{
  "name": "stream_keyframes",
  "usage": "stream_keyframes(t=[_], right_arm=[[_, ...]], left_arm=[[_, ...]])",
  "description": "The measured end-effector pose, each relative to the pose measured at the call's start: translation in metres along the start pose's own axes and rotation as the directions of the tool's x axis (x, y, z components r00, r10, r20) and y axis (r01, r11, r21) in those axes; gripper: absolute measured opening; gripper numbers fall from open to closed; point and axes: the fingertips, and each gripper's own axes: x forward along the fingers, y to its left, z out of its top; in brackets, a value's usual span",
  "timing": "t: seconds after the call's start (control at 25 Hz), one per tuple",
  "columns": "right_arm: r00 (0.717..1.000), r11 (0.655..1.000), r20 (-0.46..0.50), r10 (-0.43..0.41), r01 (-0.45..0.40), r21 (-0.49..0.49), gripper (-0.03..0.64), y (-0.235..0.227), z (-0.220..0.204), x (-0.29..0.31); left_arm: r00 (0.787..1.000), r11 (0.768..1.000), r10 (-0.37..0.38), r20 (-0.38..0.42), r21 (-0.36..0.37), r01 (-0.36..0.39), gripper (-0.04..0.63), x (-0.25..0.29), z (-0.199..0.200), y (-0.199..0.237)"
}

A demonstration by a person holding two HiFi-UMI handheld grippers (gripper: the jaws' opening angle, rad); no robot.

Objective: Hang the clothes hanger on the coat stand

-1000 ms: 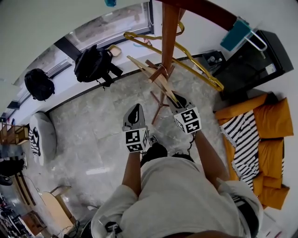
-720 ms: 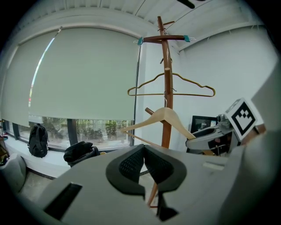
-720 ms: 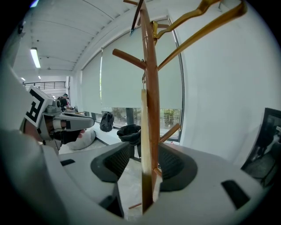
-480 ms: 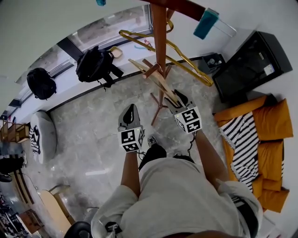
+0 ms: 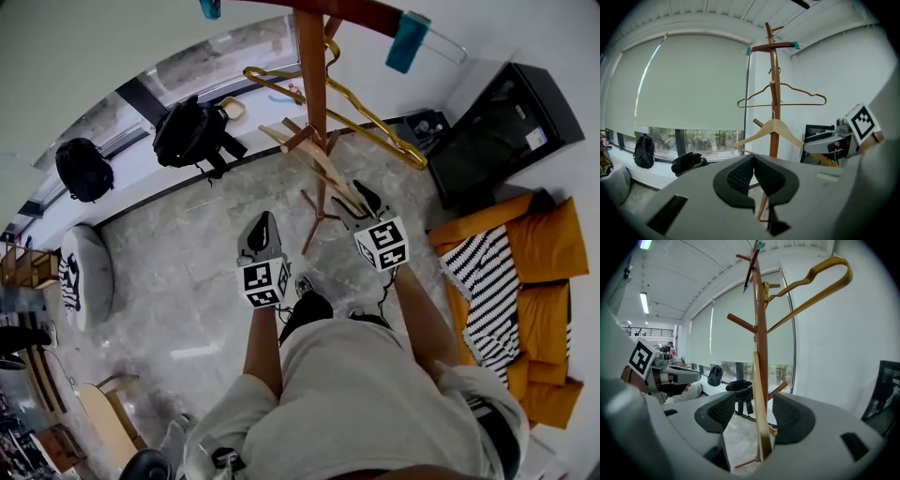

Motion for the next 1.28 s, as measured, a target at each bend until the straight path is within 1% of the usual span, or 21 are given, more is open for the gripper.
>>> stream_keyframes(t=[0.16,0.4,0.64,0.92,1.04,1.12,1.16,1.24,1.28], right_arm=[[1.000,1.000,0.006,0.002,-0.002,-0.008,0.230,0.002,-0.001,-0.007],[1.000,1.000,0.012,-0.027,0.028,-0.011,0.235,-0.001,0.001,-0.020],[0.997,0.997,0.029,-0.076,0.075,0.014,0.233,-0.013,0.000,-0.049],[0.990,0.992,0.063,-0.123,0.121,0.037,0.233,-0.019,0.002,-0.077],[0.989,0.991,0.075,-0.128,0.125,0.043,0.230,-0.017,0.001,-0.087],[0.986,0.990,0.092,-0.139,0.137,0.036,0.192,-0.015,0.004,-0.097],[0.982,0.987,0.108,-0.157,0.155,0.030,0.148,-0.016,0.007,-0.103],[0.968,0.979,0.149,-0.202,0.202,0.017,0.027,-0.018,0.014,-0.118],[0.962,0.976,0.169,-0.216,0.217,0.014,0.020,-0.019,0.018,-0.126]], left_arm=[[1.000,1.000,-0.002,0.001,0.000,0.002,0.009,-0.004,-0.001,-0.005],[1.000,1.000,-0.021,0.000,-0.002,0.021,0.009,-0.005,-0.001,-0.010],[0.998,0.998,-0.058,0.000,0.011,0.058,0.009,-0.007,0.000,-0.033],[0.997,0.997,-0.071,0.002,0.024,0.071,0.009,-0.018,0.001,-0.053],[0.997,0.996,-0.079,0.003,0.034,0.079,0.009,-0.027,0.002,-0.063],[0.997,0.996,-0.083,0.009,0.038,0.082,0.009,-0.035,0.003,-0.070],[0.996,0.996,-0.083,0.013,0.040,0.083,0.009,-0.039,0.004,-0.074],[0.996,0.996,-0.082,0.019,0.043,0.081,0.009,-0.048,0.005,-0.081],[0.996,0.996,-0.082,0.024,0.044,0.081,0.009,-0.054,0.006,-0.086]])
